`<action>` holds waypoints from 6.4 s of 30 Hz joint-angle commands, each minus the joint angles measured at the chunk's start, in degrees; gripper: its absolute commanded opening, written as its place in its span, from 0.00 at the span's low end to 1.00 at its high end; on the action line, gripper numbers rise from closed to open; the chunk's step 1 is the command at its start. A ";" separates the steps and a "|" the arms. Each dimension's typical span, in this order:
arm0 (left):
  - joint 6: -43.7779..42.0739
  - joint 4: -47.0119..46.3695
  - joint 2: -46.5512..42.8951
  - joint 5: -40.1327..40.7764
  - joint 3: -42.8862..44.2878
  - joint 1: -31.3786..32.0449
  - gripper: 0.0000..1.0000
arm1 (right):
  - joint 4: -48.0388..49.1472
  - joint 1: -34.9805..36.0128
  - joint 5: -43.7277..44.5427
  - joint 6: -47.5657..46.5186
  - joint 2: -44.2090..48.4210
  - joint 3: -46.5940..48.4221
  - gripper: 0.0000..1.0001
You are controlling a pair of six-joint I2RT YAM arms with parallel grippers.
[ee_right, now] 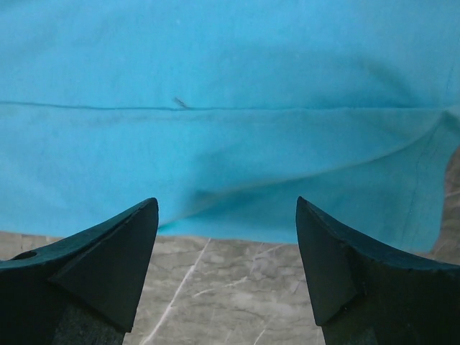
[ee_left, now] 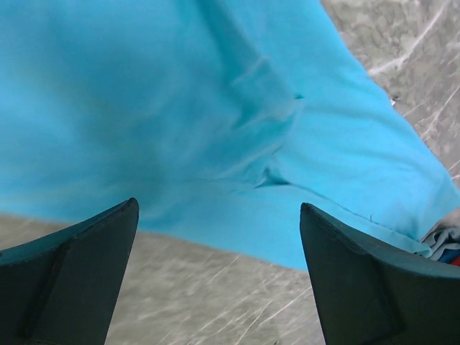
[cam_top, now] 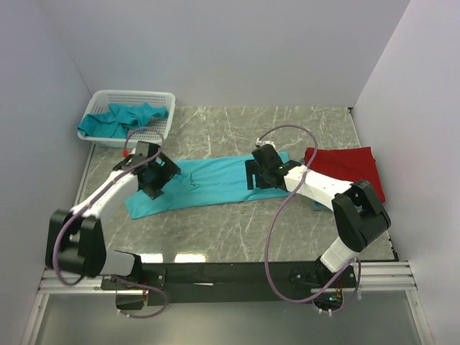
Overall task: Fold and stack the t-shirts
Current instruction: Fold the tshirt
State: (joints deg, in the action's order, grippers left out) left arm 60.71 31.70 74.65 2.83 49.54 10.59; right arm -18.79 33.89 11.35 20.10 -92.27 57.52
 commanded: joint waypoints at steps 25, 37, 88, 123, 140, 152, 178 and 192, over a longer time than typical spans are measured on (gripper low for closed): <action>-1.99 -8.41 19.30 2.62 2.58 -1.80 0.99 | 0.86 -19.91 -6.44 1.78 -14.25 12.09 0.84; -3.23 -9.20 19.74 1.04 3.90 -1.89 0.99 | 1.12 -19.21 -15.05 -2.43 -8.62 14.19 0.85; -16.32 1.59 63.30 2.26 60.73 26.85 0.99 | -8.81 7.32 -24.45 22.18 28.10 -31.86 0.87; -31.45 -1.72 80.22 -6.07 90.21 16.83 1.00 | -4.33 25.79 -18.83 19.98 18.95 -14.37 0.89; -28.45 -1.92 47.97 -4.84 77.48 16.83 0.99 | -16.11 5.14 -1.95 15.85 32.58 -5.39 0.95; -17.39 -8.41 14.16 -4.41 27.66 19.46 0.99 | -9.61 -1.19 -11.15 15.85 41.72 -16.28 1.00; 0.64 -9.47 1.10 -5.83 -12.45 47.42 0.91 | -5.56 8.64 -24.28 23.75 40.41 -34.92 0.98; -0.85 -6.48 9.11 -3.97 -10.16 49.17 0.25 | -5.30 11.99 -20.14 29.30 37.78 -37.56 0.80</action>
State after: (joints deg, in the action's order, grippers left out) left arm 60.69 24.27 82.46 -2.04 40.25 58.96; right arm -24.71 45.36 -10.55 47.53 -53.89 21.91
